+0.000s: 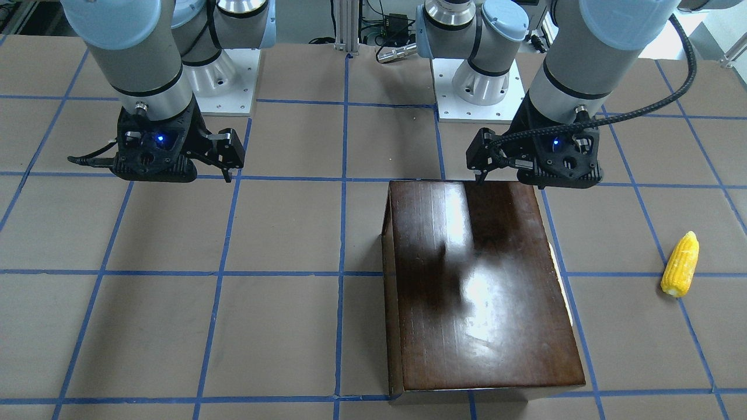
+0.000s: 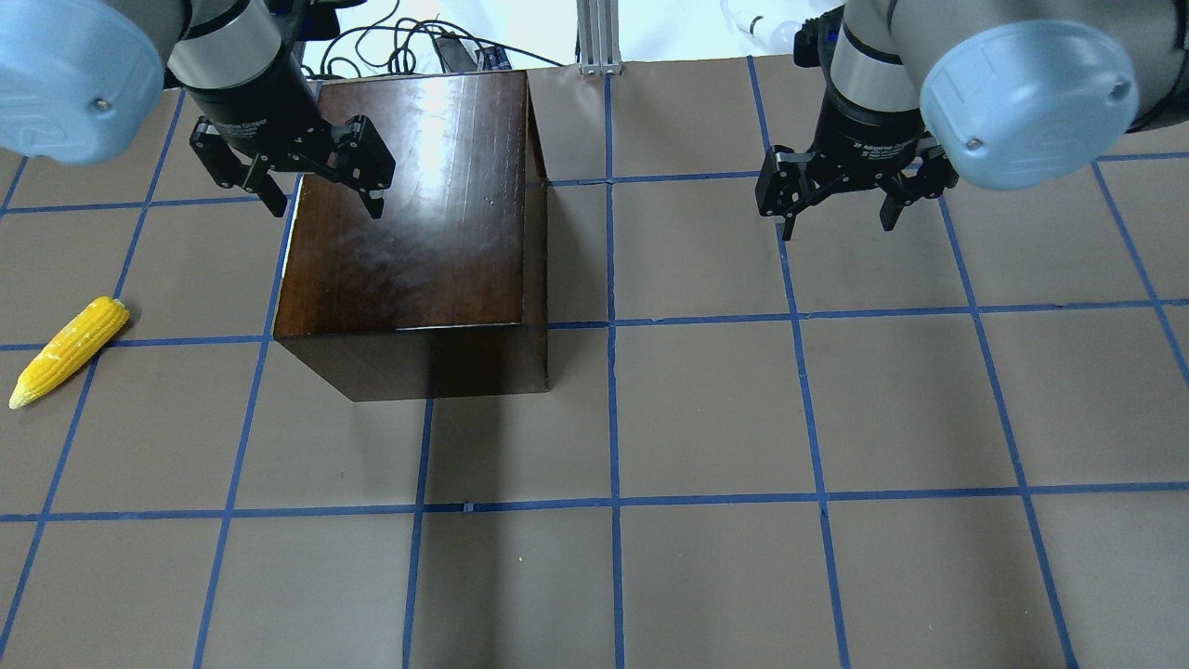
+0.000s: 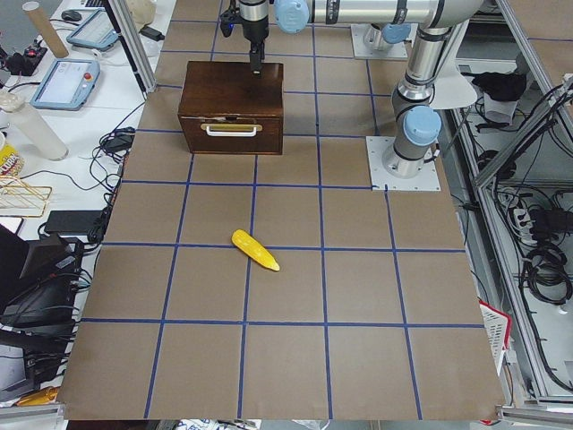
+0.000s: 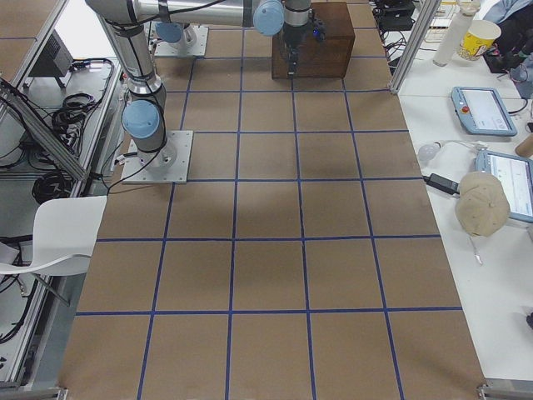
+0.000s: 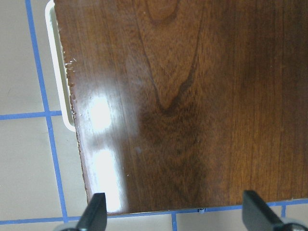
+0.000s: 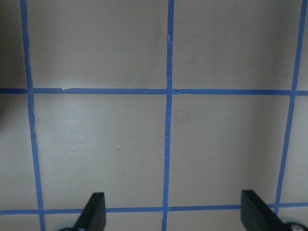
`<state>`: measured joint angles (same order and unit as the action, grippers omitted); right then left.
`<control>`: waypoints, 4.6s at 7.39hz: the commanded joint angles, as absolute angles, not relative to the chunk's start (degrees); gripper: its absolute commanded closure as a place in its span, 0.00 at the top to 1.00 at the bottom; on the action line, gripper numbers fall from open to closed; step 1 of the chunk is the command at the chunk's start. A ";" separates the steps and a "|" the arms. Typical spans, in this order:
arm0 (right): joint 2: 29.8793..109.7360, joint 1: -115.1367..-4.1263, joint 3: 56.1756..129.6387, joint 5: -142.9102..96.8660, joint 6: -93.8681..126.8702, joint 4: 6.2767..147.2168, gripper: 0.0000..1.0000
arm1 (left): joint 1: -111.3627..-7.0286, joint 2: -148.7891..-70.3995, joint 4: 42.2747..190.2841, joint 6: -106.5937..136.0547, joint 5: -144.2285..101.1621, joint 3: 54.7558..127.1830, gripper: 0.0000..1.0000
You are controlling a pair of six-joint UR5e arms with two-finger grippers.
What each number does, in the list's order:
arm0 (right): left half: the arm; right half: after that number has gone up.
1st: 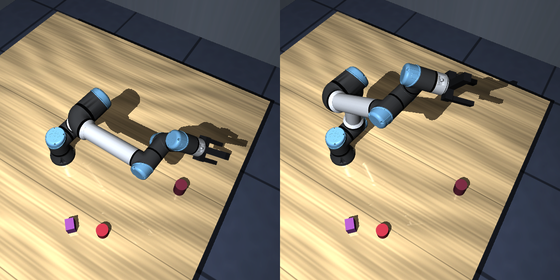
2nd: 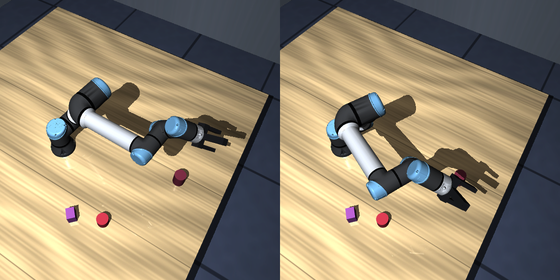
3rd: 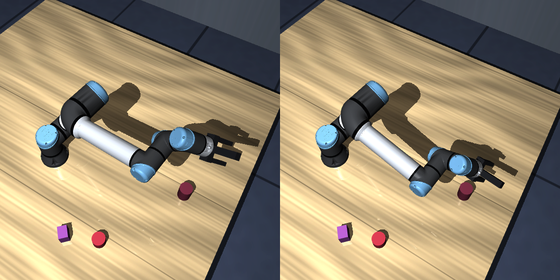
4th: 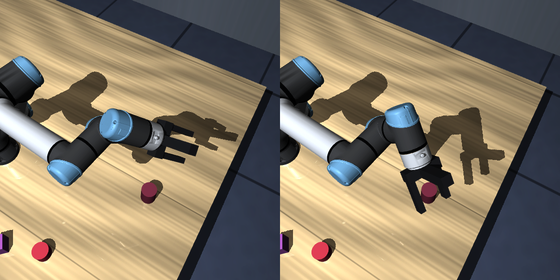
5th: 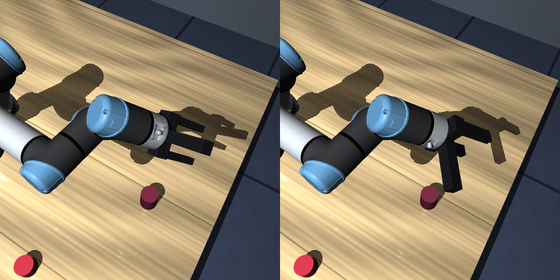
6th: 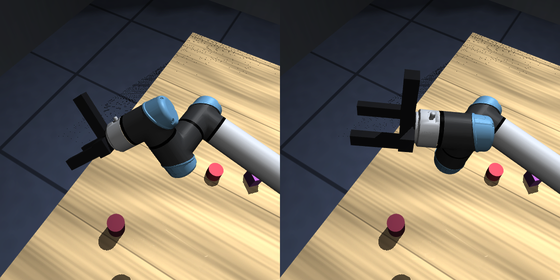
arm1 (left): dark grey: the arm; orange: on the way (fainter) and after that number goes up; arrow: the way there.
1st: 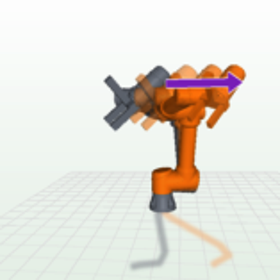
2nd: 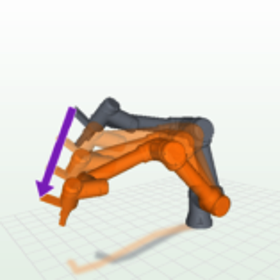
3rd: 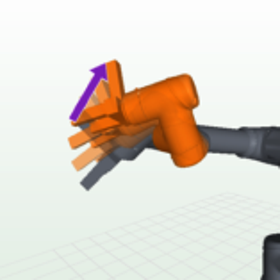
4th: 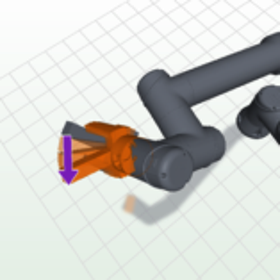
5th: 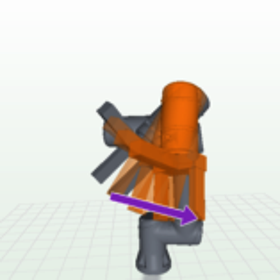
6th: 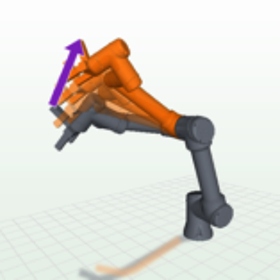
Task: Open drawer and put corn inside
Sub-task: 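Move the left gripper off the cabinet top toward the drawer side, then lower the left gripper beside the cabinet toward the white drawer handle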
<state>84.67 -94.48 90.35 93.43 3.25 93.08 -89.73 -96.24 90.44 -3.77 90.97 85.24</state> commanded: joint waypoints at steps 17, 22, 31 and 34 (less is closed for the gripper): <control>84.73 -94.48 90.35 93.43 3.25 93.08 1.00 | -83.18 -95.10 90.35 -3.87 92.12 83.33 1.00; 84.64 -94.48 90.35 93.52 3.25 93.16 1.00 | -67.44 -98.08 90.79 -20.09 80.01 80.85 1.00; 84.73 -94.48 90.35 93.43 3.25 93.08 1.00 | -64.16 -112.58 85.81 -29.44 71.98 81.12 1.00; 84.73 -94.48 90.35 93.43 3.25 93.08 1.00 | -64.34 -114.95 85.43 -29.53 70.68 82.44 1.00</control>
